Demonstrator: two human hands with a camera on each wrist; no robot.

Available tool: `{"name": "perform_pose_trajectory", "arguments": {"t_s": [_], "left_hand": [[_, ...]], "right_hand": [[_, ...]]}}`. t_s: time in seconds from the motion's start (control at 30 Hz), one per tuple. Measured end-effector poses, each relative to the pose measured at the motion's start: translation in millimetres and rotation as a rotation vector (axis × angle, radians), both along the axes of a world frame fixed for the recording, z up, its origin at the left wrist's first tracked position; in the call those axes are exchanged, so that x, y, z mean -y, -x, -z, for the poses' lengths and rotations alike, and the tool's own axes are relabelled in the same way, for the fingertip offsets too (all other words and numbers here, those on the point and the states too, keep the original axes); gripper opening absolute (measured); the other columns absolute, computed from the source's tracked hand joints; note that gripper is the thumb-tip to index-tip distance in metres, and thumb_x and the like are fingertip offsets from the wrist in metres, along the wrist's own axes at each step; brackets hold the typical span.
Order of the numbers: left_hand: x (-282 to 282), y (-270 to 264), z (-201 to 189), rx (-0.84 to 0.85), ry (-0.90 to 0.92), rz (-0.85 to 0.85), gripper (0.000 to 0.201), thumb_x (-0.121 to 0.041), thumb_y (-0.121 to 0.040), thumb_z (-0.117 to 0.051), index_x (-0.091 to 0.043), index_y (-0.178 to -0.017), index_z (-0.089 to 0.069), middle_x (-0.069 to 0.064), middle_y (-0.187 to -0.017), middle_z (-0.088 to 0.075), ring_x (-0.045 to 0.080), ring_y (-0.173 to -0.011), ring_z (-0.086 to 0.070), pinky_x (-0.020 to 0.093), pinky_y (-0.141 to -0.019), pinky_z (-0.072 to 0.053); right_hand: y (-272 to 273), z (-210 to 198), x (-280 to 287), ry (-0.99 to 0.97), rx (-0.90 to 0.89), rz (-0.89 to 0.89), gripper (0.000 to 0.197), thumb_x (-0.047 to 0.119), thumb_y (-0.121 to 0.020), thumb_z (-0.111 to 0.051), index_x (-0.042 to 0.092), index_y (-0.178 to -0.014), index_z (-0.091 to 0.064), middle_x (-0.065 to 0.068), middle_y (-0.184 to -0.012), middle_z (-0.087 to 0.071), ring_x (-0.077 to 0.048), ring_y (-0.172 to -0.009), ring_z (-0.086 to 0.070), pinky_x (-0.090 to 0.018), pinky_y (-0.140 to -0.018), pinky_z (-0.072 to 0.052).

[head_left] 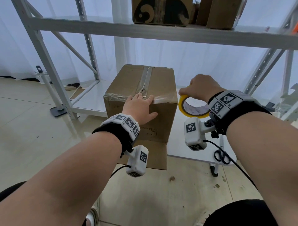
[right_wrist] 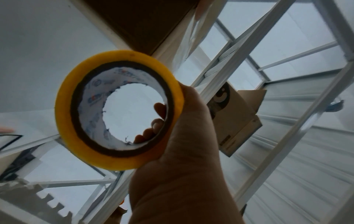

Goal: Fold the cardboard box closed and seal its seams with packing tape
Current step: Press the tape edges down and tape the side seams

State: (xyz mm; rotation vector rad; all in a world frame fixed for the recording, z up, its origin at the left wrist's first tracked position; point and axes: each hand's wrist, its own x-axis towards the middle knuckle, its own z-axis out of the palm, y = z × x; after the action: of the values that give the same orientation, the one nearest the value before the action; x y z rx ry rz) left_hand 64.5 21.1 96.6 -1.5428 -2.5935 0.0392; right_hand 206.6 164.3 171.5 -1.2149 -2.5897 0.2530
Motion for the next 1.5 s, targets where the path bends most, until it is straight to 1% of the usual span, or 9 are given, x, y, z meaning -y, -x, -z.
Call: {"name": "perform_pose_trajectory", "arguments": {"t_s": [0.17, 0.47, 0.6, 0.7, 0.83, 0.93, 1.1, 1.27, 1.5], "left_hand": [[0, -3, 1, 0.002, -0.002, -0.007, 0.078, -0.065, -0.09, -0.039, -0.03, -0.152, -0.006, 0.018, -0.156, -0.017, 0.029, -0.144, -0.017, 0.042, -0.117, -0.013], [-11, -21, -17, -0.045, 0.147, -0.068, 0.079, -0.077, -0.083, -0.028, -0.043, -0.148, 0.001, 0.019, -0.152, -0.027, 0.037, -0.142, -0.02, 0.07, -0.106, 0.003], [-17, -29, -17, -0.031, 0.166, -0.1, 0.081, -0.076, -0.084, -0.031, -0.041, -0.149, 0.001, 0.022, -0.153, -0.021, 0.039, -0.143, -0.015, 0.067, -0.109, 0.003], [-16, -27, -10, -0.031, 0.053, -0.043, 0.077, -0.065, -0.089, -0.04, -0.032, -0.151, -0.008, 0.018, -0.155, -0.015, 0.037, -0.143, -0.013, 0.056, -0.114, -0.001], [-7, -19, 6, -0.055, -0.186, 0.151, 0.069, -0.055, -0.093, -0.041, -0.015, -0.147, -0.027, 0.007, -0.141, -0.038, 0.026, -0.129, -0.037, 0.037, -0.109, -0.03], [0, -12, 14, 0.023, -0.327, 0.167, 0.058, -0.047, -0.097, -0.04, -0.014, -0.144, -0.037, 0.004, -0.145, -0.043, 0.02, -0.134, -0.038, 0.032, -0.11, -0.029], [-5, -14, 11, 0.057, -0.356, 0.146, 0.054, -0.044, -0.094, -0.046, -0.018, -0.141, -0.042, 0.003, -0.141, -0.047, 0.021, -0.13, -0.042, 0.035, -0.106, -0.037], [-11, -21, 6, 0.006, -0.267, 0.112, 0.059, -0.052, -0.092, -0.046, -0.024, -0.143, -0.039, 0.007, -0.131, -0.048, 0.026, -0.121, -0.046, 0.036, -0.098, -0.041], [-23, -29, 4, -0.008, -0.117, 0.057, 0.073, -0.07, -0.085, -0.04, -0.036, -0.147, -0.022, 0.014, -0.14, -0.033, 0.037, -0.129, -0.035, 0.048, -0.107, -0.034]], "right_hand": [[-7, 11, -3, 0.045, 0.016, 0.022, 0.043, 0.042, -0.076, -0.067, 0.011, -0.057, -0.045, -0.002, -0.056, -0.043, -0.017, -0.058, -0.044, -0.027, -0.051, -0.031], [4, -4, -3, 0.024, 0.006, -0.006, 0.041, 0.045, -0.077, -0.067, 0.012, -0.059, -0.049, -0.002, -0.057, -0.047, -0.015, -0.058, -0.045, -0.027, -0.051, -0.03], [7, -10, 5, 0.036, -0.139, -0.028, 0.034, 0.038, -0.075, -0.065, 0.01, -0.059, -0.051, -0.001, -0.055, -0.045, -0.017, -0.058, -0.046, -0.027, -0.055, -0.035], [3, -7, 7, 0.016, -0.195, -0.045, 0.03, 0.04, -0.075, -0.068, 0.011, -0.079, -0.062, 0.0, -0.068, -0.056, -0.017, -0.073, -0.054, -0.029, -0.063, -0.039], [-6, -3, 5, 0.061, -0.262, -0.031, 0.032, 0.041, -0.078, -0.07, 0.012, -0.087, -0.061, 0.001, -0.076, -0.056, -0.017, -0.081, -0.052, -0.03, -0.068, -0.037], [-9, -1, 5, 0.139, -0.34, -0.007, 0.025, 0.034, -0.079, -0.065, 0.013, -0.09, -0.058, 0.004, -0.077, -0.051, -0.017, -0.081, -0.048, -0.029, -0.066, -0.035], [-14, -2, 1, 0.217, -0.431, -0.017, 0.027, 0.031, -0.077, -0.069, 0.015, -0.097, -0.061, 0.001, -0.094, -0.056, -0.017, -0.088, -0.051, -0.03, -0.07, -0.04], [-21, 6, -5, 0.259, -0.482, 0.0, 0.029, 0.033, -0.072, -0.076, 0.016, -0.093, -0.064, 0.003, -0.093, -0.058, -0.017, -0.089, -0.054, -0.031, -0.071, -0.042], [-17, 9, 0, 0.135, -0.502, -0.042, 0.035, 0.042, -0.072, -0.077, 0.017, -0.094, -0.063, 0.0, -0.097, -0.06, -0.018, -0.093, -0.055, -0.032, -0.076, -0.043]]}}
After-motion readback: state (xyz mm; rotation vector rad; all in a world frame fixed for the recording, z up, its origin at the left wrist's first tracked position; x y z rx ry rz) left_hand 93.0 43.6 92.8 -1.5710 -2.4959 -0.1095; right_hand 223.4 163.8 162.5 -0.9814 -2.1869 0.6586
